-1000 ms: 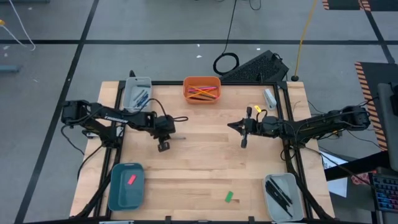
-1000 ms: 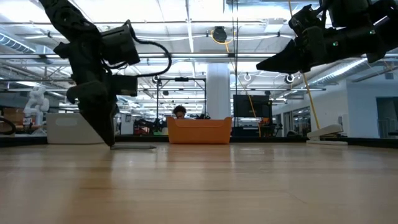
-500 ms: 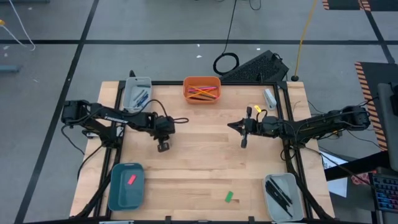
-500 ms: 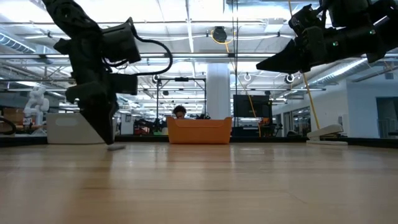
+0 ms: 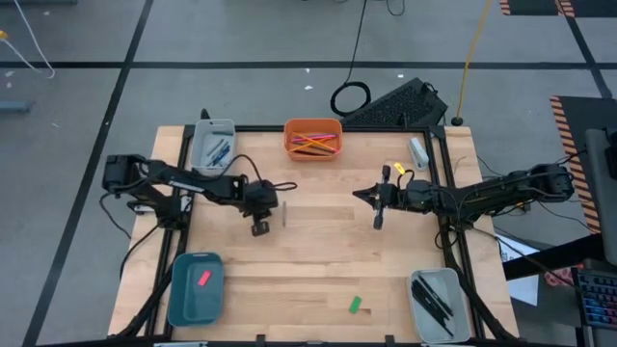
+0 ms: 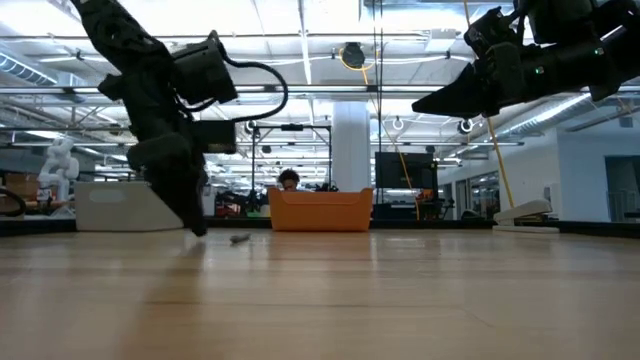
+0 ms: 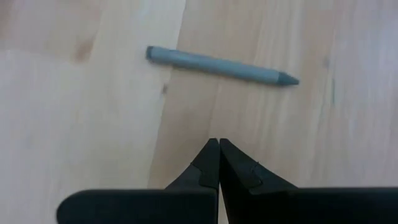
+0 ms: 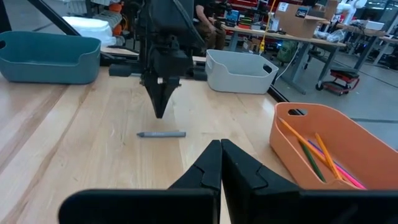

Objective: Sort crayons/erasers/pens/pencils in bins
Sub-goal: Put the gray crayon into the top gray bin

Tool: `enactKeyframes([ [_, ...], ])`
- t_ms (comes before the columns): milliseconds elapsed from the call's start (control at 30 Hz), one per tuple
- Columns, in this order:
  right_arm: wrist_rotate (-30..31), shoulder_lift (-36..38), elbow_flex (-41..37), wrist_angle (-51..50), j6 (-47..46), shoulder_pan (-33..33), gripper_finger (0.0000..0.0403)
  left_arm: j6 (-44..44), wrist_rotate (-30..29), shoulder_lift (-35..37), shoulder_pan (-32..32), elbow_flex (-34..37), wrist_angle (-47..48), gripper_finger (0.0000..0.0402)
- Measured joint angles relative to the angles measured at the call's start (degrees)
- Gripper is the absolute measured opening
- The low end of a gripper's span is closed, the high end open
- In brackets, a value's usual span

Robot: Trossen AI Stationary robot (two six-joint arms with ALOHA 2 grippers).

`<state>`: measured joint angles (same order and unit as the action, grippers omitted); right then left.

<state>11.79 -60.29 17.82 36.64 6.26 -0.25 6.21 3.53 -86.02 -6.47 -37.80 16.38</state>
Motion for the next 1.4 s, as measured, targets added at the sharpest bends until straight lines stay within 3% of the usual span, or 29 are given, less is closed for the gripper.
enactKeyframes([
  [300, 0.1, -1.8, 1.4, -0.1, 0.4, 0.6, 0.0, -0.1, 2.0, -7.9, 0.0, -0.2, -18.6, 0.0003],
  [433, 0.2, -4.8, 4.5, -1.6, -1.1, 1.2, 0.0, 0.2, 1.6, -8.9, 0.0, 0.0, -22.5, 0.0003],
  [533, 1.1, -7.7, 8.6, -7.1, -5.5, 1.1, 0.0, 0.2, 0.0, -6.6, 0.0, 0.3, -23.5, 0.0002],
  [667, 7.3, -12.6, 15.0, -16.3, -14.2, 1.4, 0.0, 0.0, -0.9, -2.0, -1.0, 3.1, -25.7, 0.0002],
  [900, 9.3, -21.7, 25.5, -24.9, -30.4, 1.5, 0.0, 1.7, 1.5, 7.2, -4.7, 15.4, -44.0, 0.0001],
  [1167, 15.4, -28.8, 32.0, -31.8, -45.4, 1.8, 0.0014, 1.3, 0.7, 9.2, -6.9, 22.7, -60.4, 0.0003],
  [1400, 16.4, -36.5, 38.4, -39.0, -52.1, 2.7, 0.0034, 1.4, 0.2, 9.2, -9.9, 23.6, -60.3, 0.0005],
])
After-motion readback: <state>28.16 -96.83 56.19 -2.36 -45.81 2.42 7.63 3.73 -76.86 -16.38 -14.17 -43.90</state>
